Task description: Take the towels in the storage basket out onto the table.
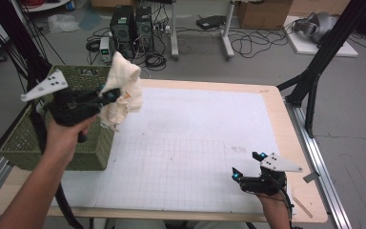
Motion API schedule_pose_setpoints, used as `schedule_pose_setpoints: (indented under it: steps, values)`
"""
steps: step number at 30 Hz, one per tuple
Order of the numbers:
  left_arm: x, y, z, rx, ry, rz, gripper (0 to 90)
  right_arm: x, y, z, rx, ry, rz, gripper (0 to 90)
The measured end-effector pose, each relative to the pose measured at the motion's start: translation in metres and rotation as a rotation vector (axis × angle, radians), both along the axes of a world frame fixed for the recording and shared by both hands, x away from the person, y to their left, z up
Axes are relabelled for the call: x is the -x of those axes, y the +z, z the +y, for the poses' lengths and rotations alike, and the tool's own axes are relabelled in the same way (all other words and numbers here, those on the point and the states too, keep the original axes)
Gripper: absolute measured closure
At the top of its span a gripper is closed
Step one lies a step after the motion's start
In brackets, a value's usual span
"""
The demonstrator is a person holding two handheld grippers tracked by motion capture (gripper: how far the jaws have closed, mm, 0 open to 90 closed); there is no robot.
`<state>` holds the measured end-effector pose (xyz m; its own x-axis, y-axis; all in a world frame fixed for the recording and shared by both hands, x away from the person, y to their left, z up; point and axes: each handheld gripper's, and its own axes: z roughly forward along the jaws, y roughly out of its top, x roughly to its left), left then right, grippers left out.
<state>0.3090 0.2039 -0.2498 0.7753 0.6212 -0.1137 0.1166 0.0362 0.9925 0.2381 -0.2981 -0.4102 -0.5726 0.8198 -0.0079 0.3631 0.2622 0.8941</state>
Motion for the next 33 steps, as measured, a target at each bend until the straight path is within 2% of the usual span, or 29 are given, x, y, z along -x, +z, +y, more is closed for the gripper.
schedule_pose_setpoints:
  steps: [3, 4, 5, 6, 8, 10, 16, 20, 23, 24, 28, 32, 33]
  values:
    - [0.003, -0.009, -0.020, -0.011, -0.054, 0.009, 74.7, 0.000, 0.000, 0.000, 0.001, 0.001, -0.002, 7.3]
    - [0.003, -0.009, -0.020, -0.011, -0.054, 0.009, 74.6, 0.000, 0.000, 0.000, 0.002, 0.001, -0.002, 7.3]
    - [0.004, -0.015, -0.033, -0.012, -0.091, 0.020, 74.7, 0.001, 0.000, 0.000, -0.001, 0.001, 0.001, 7.3]
    - [0.005, -0.018, -0.040, -0.022, -0.109, 0.022, 74.6, 0.001, 0.000, 0.000, -0.003, 0.000, 0.001, 7.3]
    - [0.005, -0.021, -0.046, -0.030, -0.123, 0.026, 74.6, 0.001, 0.000, 0.000, 0.003, 0.000, 0.002, 7.3]
    - [0.004, -0.033, -0.065, -0.034, -0.166, 0.053, 74.4, 0.001, 0.000, 0.000, 0.003, 0.000, 0.000, 7.4]
    - [0.004, -0.063, -0.097, -0.044, -0.249, 0.110, 73.9, 0.001, 0.001, 0.000, 0.005, -0.001, -0.001, 7.3]
    - [0.007, -0.086, -0.121, -0.030, -0.334, 0.164, 73.9, 0.001, 0.001, -0.002, 0.005, -0.004, -0.001, 7.4]
    - [0.007, -0.096, -0.133, -0.054, -0.367, 0.176, 73.8, 0.002, 0.001, -0.003, 0.001, -0.009, -0.001, 7.3]
    - [0.006, -0.100, -0.136, -0.049, -0.372, 0.187, 73.8, 0.002, 0.001, -0.004, 0.004, -0.010, -0.001, 7.3]
    - [0.003, -0.114, -0.140, -0.040, -0.374, 0.229, 73.6, 0.002, 0.000, -0.005, 0.006, -0.013, 0.001, 7.3]
    - [0.001, -0.124, -0.142, -0.042, -0.380, 0.250, 73.6, 0.002, -0.001, -0.004, 0.006, -0.016, 0.011, 7.3]
    - [-0.003, -0.134, -0.143, -0.051, -0.373, 0.273, 73.6, 0.002, -0.002, -0.004, 0.008, -0.014, 0.009, 7.3]
